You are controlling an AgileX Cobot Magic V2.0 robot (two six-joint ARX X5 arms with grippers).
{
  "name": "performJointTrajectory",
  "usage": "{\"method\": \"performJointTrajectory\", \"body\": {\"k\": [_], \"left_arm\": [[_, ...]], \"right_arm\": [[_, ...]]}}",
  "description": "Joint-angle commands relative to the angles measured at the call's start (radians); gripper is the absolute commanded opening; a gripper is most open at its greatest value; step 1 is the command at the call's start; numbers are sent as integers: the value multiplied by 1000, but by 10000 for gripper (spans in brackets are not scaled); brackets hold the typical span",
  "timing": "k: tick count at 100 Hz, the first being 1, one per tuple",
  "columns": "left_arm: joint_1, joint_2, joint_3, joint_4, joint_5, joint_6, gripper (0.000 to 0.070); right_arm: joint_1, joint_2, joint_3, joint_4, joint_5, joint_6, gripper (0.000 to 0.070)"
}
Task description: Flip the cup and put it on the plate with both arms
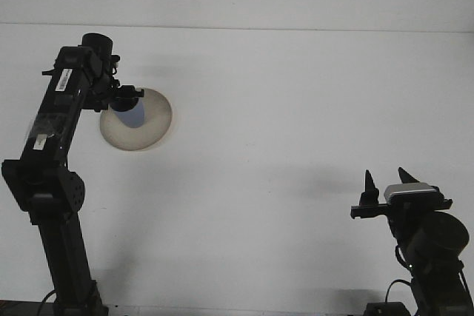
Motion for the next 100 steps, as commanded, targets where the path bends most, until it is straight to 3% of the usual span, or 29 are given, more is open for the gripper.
{"method": "performJointTrajectory", "body": {"k": [1,40,61,78,100], "left_arm": [[3,9,58,-16,2,-16,342],[3,-200,99,-69,4,-19,341],[-13,-361,53,-69,76,-21,341],[-35,-553,-156,19,76,-21,340],[-50,-877,-623,292,76,-26,340]], "right_arm": [[2,1,5,11,0,-8,457],[2,1,5,11,0,-8,457],[2,1,5,10,0,-8,457],[2,1,5,9,0,-8,457],[2,1,5,9,0,-8,457]]}}
